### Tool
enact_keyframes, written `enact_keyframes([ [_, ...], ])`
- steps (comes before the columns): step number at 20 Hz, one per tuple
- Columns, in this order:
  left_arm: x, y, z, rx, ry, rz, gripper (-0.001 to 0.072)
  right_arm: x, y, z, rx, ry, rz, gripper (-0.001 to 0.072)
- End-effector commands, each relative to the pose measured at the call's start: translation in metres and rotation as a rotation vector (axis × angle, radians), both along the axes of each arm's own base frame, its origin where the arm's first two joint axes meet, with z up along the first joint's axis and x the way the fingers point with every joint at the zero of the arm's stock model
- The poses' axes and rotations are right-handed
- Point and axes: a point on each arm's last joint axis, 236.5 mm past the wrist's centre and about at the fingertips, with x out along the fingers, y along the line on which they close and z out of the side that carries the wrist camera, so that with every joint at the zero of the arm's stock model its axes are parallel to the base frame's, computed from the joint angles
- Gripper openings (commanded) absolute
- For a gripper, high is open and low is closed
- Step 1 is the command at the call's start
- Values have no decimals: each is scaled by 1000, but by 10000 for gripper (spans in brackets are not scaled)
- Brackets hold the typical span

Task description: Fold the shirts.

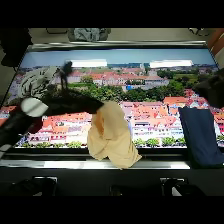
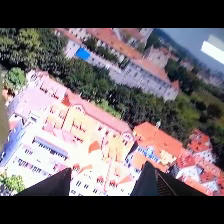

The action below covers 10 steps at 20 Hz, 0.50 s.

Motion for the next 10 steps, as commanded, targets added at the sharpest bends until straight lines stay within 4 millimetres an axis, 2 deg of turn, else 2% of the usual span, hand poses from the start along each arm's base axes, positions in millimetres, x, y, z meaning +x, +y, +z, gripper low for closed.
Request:
enact_keyframes([
  [1, -11, 1, -92, 41, 256, 94, 398, 7, -2, -51, -14, 200, 1, 605],
  [2, -7, 5, -83, 35, 267, 88, 720, 14, -2, -64, -15, 237, 1, 607],
  [4, 15, 32, -43, 50, 208, 67, 720, 26, -1, -92, -17, 327, 3, 627],
  [5, 27, 60, -22, 87, 179, 77, 720, 29, 0, -106, -13, 367, 11, 647],
  [6, 34, 93, -10, 150, 164, 95, 720, 30, 3, -120, -4, 410, 20, 647],
  [7, 36, 132, -7, 231, 177, 133, 720, 29, 10, -138, 14, 462, 46, 647],
  [8, 31, 167, -12, 302, 217, 171, 720, 23, 19, -158, 40, 521, 82, 647],
  [9, 20, 194, -24, 342, 280, 201, 720, 11, 32, -182, 81, 597, 129, 647],
  [10, 7, 207, -40, 332, 351, 224, 720, -3, 46, -208, 132, 676, 173, 654],
])
